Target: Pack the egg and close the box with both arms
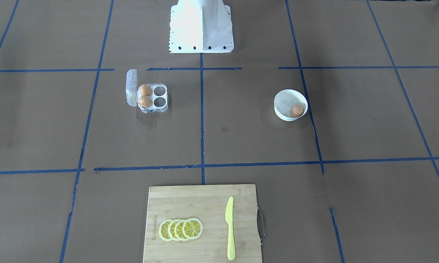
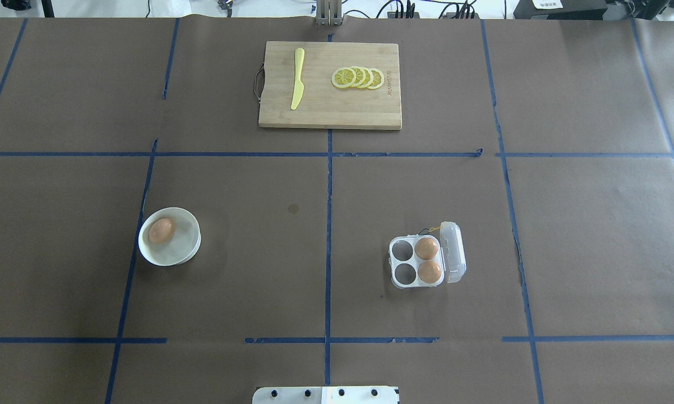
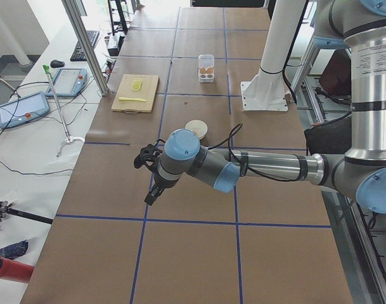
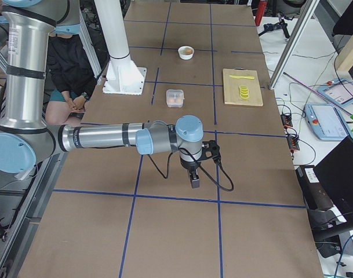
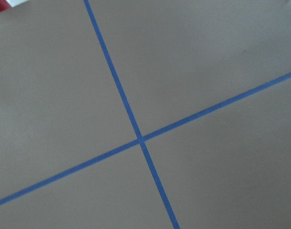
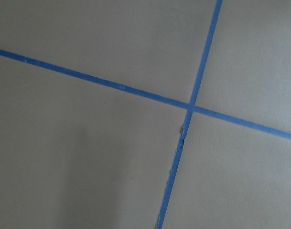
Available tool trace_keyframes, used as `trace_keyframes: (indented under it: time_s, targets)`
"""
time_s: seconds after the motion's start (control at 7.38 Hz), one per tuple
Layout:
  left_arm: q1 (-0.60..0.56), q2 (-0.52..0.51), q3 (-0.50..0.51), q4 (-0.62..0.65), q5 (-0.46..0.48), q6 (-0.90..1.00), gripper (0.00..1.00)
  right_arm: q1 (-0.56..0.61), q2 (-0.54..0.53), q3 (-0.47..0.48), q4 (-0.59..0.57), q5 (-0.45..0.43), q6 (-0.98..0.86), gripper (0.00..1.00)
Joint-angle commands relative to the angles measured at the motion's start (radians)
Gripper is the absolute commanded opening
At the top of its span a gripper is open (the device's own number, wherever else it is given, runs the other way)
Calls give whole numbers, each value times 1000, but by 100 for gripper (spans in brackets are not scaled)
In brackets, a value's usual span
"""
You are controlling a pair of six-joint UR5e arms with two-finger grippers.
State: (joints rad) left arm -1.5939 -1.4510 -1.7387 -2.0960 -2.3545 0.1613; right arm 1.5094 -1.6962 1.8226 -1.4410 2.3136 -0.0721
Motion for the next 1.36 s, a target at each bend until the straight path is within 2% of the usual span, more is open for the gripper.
trace_keyframes:
  time_s: [0.0,0.14,0.27,0.41,0.54,0.68,0.81,0.95,1.08,1.22]
  targets:
    - [0,-59,91,-237,-5,-2,100,0,24,-2,30,16,0,100]
    - [0,-63,96,-245,-5,-5,100,0,35,-5,30,41,2,100]
    - [3,-74,84,-266,-5,-85,100,0,44,-6,30,81,0,100]
    - [47,-68,85,-377,-18,-98,100,0,47,3,33,102,0,100]
    - [116,-69,79,-377,-17,-133,100,0,49,6,34,112,2,100]
    - [196,-72,71,-380,-11,-311,100,0,49,3,33,113,2,100]
    - [278,-69,20,-384,7,-498,100,0,49,-5,34,113,2,100]
    - [363,-65,-36,-384,77,-617,100,0,47,-3,33,113,2,100]
    - [496,-66,-85,-380,165,-816,100,0,40,-3,33,113,0,100]
    - [647,-69,-134,-372,326,-982,100,2,38,-3,34,113,2,100]
